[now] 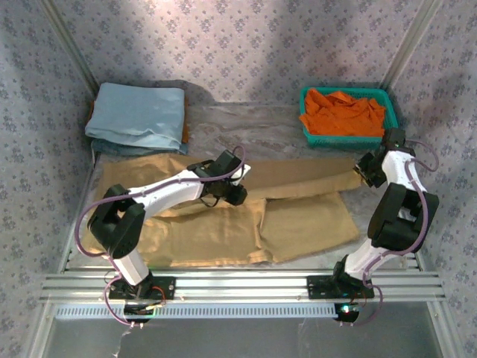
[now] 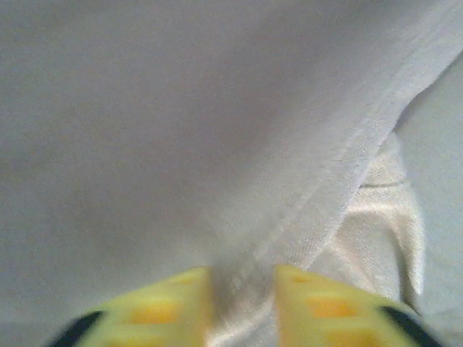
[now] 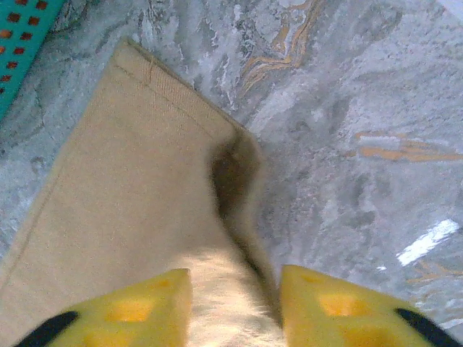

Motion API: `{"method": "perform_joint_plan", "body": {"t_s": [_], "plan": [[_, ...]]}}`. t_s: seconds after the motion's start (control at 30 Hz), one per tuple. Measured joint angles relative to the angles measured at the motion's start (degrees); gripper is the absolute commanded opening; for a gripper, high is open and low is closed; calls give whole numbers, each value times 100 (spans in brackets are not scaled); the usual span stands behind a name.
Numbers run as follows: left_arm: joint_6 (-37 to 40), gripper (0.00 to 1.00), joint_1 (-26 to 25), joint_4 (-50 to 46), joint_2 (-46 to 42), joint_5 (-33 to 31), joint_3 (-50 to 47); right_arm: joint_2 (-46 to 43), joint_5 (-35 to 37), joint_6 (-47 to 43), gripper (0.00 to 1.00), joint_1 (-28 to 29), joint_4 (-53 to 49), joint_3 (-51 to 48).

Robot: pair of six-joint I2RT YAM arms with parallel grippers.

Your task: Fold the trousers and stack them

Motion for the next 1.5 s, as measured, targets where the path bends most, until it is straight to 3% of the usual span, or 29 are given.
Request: {"method": "perform_joint_plan", "body": {"t_s": [0.07, 0.2, 0.27, 0.33, 0.4, 0.47, 0.57, 0.67, 0.8, 1.27, 1.43, 1.5], "plan": [[0, 93, -42, -66, -11, 9, -2, -57, 24, 7, 46, 79, 7, -127], [-74, 94, 96, -219, -205, -109, -17, -435, 234, 35, 46, 557, -90, -315], [-223, 92, 433, -278, -444, -254, -7, -721, 372, 74, 40, 1071, -87, -282], [-459, 89, 925, -280, -590, -413, 57, -767, 466, 98, 21, 1690, -114, -66], [-765, 84, 1508, -219, -605, -546, 122, -437, 505, 101, 7, 2393, -85, 367], [-1147, 79, 2138, -79, -555, -621, 74, 85, 516, 111, 0, 2951, 20, 763], [-1659, 78, 2863, 240, -389, -660, -243, 938, 525, 140, 0, 3565, 164, 1082], [-2070, 77, 3252, 470, -59, -599, -623, 1781, 498, 138, 0, 3919, 114, 1340], [-2415, 77, 3477, 656, 431, -461, -826, 2503, 439, 116, 0, 4017, -63, 1847], [-2830, 79, 3976, 1576, 664, 79, -739, 3838, 238, -168, 3, 3639, -697, 3958], [-2833, 83, 4074, 1672, 656, 343, -745, 4002, 216, -356, 7, 3639, -896, 4304], [-2813, 88, 4076, 1725, 533, 435, -859, 3967, 219, -431, 16, 3665, -975, 4299]]}}
